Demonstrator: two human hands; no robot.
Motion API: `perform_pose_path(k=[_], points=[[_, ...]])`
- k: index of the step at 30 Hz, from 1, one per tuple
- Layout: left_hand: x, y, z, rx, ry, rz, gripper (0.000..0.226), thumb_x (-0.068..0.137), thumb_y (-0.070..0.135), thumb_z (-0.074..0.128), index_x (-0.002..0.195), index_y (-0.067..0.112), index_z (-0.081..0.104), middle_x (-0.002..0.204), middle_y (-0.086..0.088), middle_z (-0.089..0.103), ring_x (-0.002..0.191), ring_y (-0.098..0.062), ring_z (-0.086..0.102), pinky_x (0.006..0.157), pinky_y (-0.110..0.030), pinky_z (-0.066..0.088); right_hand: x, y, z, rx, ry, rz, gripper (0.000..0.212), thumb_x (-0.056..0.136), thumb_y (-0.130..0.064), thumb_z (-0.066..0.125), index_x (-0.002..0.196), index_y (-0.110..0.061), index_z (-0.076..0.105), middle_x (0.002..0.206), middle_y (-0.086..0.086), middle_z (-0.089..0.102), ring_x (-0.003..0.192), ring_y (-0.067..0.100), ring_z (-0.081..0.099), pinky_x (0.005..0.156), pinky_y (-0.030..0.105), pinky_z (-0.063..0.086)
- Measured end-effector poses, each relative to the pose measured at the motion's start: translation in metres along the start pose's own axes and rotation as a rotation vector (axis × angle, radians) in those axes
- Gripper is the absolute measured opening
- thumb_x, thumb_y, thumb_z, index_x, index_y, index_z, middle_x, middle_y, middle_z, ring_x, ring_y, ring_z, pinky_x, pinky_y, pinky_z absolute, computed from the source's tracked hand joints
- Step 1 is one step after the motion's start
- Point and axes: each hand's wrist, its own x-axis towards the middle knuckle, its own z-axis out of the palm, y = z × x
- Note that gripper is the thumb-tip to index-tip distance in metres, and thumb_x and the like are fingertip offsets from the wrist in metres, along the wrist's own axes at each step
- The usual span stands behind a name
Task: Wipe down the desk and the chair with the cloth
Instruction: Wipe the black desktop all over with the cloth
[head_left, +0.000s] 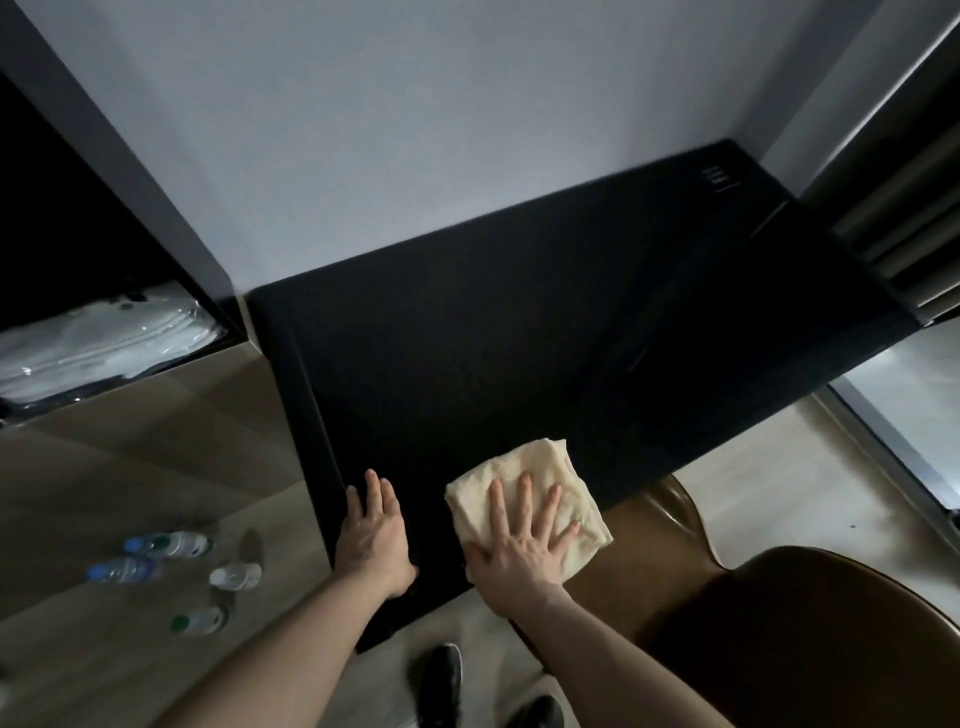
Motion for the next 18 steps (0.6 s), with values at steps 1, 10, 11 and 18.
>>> perform_pose_path(k=[1,10,11,18], points=[[0.000,0.000,0.000,-0.006,0.004,0.004,0.130,0.090,0.043,0.083,0.167,0.006,-0.016,0.173,-0.012,-0.030,0.164,-0.037,-0.009,0.131,-0.040,0.020,0.000,0.001,-0.002,-0.001,-0.009,0.005,0.092,0.100,-0.069,0.030,0.163,-0.038,-0.030,0.166,0.007,-0.046,0.138,0.043,-0.058,0.112,0.080,-0.024],[0.000,0.013,-0.005,0.053,-0.004,-0.026,0.123,0.092,0.030,0.082,0.167,0.005,-0.011,0.174,-0.016,-0.025,0.164,-0.041,-0.004,0.116,-0.035,0.047,0.003,0.040,-0.019,-0.020,0.008,-0.030,0.091,0.096,-0.076,0.027,0.161,-0.045,-0.029,0.168,0.000,-0.043,0.141,0.036,-0.057,0.113,0.076,-0.027],[0.000,0.016,-0.007,0.073,-0.012,-0.034,0.124,0.092,0.032,0.083,0.168,0.004,-0.010,0.174,-0.017,-0.024,0.163,-0.041,-0.002,0.113,-0.034,0.050,0.005,0.048,-0.023,-0.019,0.005,-0.038,0.090,0.097,-0.075,0.027,0.161,-0.045,-0.029,0.168,-0.001,-0.043,0.141,0.035,-0.057,0.114,0.076,-0.027],[-0.002,0.019,-0.012,0.018,-0.046,-0.107,0.128,0.091,0.034,0.085,0.167,0.010,-0.016,0.171,-0.009,-0.034,0.164,-0.034,-0.008,0.119,-0.038,0.045,0.031,0.137,-0.063,-0.036,0.014,-0.081,0.090,0.100,-0.075,0.031,0.162,-0.046,-0.027,0.168,-0.002,-0.043,0.144,0.034,-0.054,0.118,0.075,-0.022]])
